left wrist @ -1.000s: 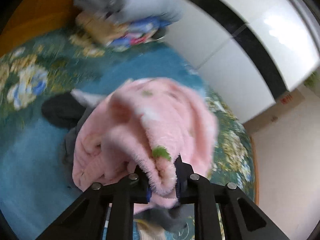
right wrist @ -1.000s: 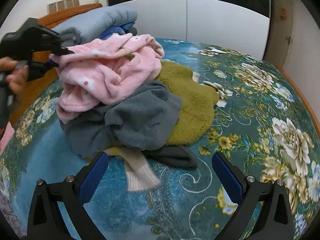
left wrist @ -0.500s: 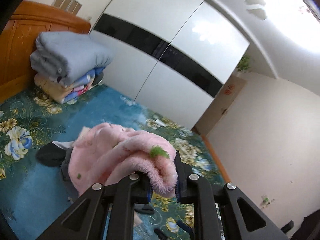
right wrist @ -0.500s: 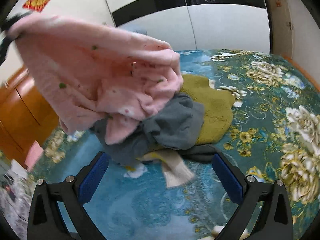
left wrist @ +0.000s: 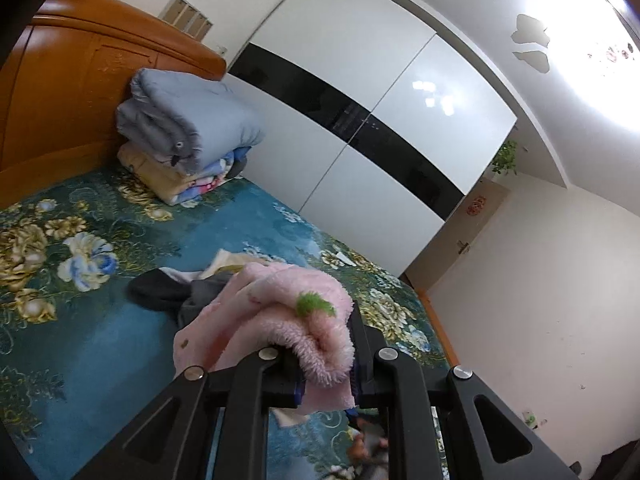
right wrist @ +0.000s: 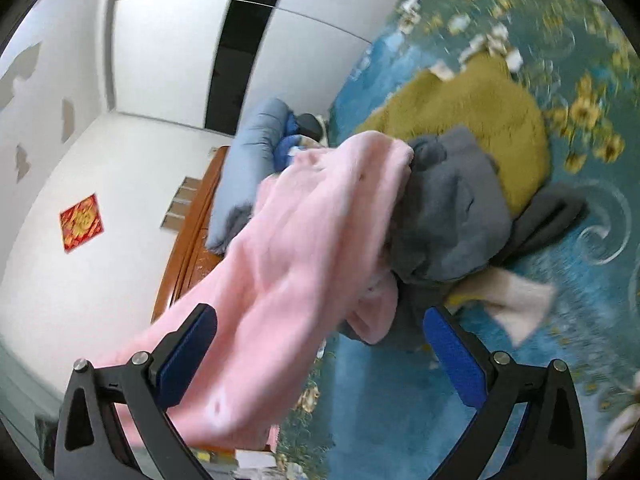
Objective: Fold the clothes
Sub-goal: 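Lift the pink fleece off the heap with both tools and spread it onto the bed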
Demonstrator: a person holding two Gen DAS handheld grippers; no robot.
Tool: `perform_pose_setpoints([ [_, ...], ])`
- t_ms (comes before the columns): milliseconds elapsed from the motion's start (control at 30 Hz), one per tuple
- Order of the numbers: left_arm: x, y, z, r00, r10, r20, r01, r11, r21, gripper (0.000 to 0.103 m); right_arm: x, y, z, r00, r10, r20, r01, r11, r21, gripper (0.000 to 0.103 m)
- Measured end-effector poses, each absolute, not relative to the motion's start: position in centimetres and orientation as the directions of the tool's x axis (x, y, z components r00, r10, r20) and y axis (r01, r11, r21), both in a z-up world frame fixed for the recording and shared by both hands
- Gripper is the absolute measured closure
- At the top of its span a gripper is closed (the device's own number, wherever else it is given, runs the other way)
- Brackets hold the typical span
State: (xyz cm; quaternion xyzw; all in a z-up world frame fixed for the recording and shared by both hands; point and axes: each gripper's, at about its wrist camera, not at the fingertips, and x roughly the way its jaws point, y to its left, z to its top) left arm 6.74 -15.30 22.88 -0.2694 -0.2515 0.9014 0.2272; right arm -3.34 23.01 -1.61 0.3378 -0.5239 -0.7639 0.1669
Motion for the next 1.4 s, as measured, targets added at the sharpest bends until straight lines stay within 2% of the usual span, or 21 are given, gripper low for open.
perform_pose_setpoints([
  [267, 8.7, -20.3, 20.7, -0.782, 0.458, -0.423, -0.166, -0.807, -0.566, 0.086, -9.2, 21.6, -4.3, -0.706, -0.605, -0.368, -0.247, -0.276, 0.929, 0.001],
  [300, 9.0, -21.1, 20.2, -0.784, 0.449, -0.429, -0.149, -0.807, -0.571, 0.086, -9.2, 22.0, -3.5, -0.708, -0.606, -0.361, -0.234, -0.281, 0.931, 0.008],
  [367, 9.5, -22.2, 19.6, -0.788, 0.432, -0.439, -0.122, -0.808, -0.577, 0.086, -9.0, 22.9, -1.9, -0.712, -0.610, -0.348, -0.209, -0.289, 0.934, 0.028],
  [433, 9.9, -23.1, 19.0, -0.791, 0.418, -0.448, -0.097, -0.807, -0.582, 0.086, -8.8, 23.8, -0.3, -0.715, -0.614, -0.335, -0.183, -0.298, 0.937, 0.069],
  [467, 9.9, -23.4, 18.6, -0.791, 0.413, -0.451, -0.088, -0.806, -0.585, 0.086, -8.7, 24.2, 0.5, -0.716, -0.616, -0.328, -0.170, -0.302, 0.938, 0.073],
  [533, 9.7, -23.6, 18.0, -0.788, 0.407, -0.462, -0.073, -0.807, -0.586, 0.086, -8.5, 25.1, 2.1, -0.719, -0.620, -0.315, -0.144, -0.310, 0.940, 0.087],
  [667, 8.6, -22.8, 16.4, -0.759, 0.430, -0.490, -0.058, -0.793, -0.606, 0.086, -8.2, 26.8, 5.4, -0.723, -0.628, -0.288, -0.092, -0.326, 0.941, 0.090],
  [767, 7.5, -20.4, 15.6, -0.722, 0.497, -0.481, -0.090, -0.757, -0.647, 0.086, -7.5, 28.6, 8.4, -0.736, -0.625, -0.261, -0.041, -0.344, 0.938, 0.094],
  [900, 6.8, -15.4, 16.0, -0.672, 0.590, -0.447, -0.194, -0.723, -0.663, 0.086, -0.8, 35.1, 18.7, -0.830, -0.524, -0.194, 0.110, -0.493, 0.863, 0.095],
  [1033, 5.4, -10.6, 14.9, -0.584, 0.678, -0.446, -0.236, -0.668, -0.706, 0.085, 7.1, 40.0, 26.5, -0.909, -0.384, -0.161, 0.152, -0.666, 0.731, 0.095],
  [1100, 4.9, -8.7, 13.4, -0.534, 0.700, -0.475, -0.216, -0.656, -0.723, 0.085, 9.5, 41.2, 26.7, -0.924, -0.342, -0.173, 0.121, -0.688, 0.715, 0.095],
  [1267, 4.2, -4.8, 9.3, -0.442, 0.715, -0.542, -0.178, -0.663, -0.728, 0.085, 12.1, 43.3, 22.9, -0.918, -0.263, -0.298, -0.028, -0.705, 0.709, 0.095],
  [1400, 1.2, -4.3, 9.8, -0.454, 0.685, -0.570, -0.142, -0.687, -0.712, 0.085, 14.0, 45.0, 19.9, -0.901, -0.207, -0.381, -0.135, -0.700, 0.701, 0.095],
])
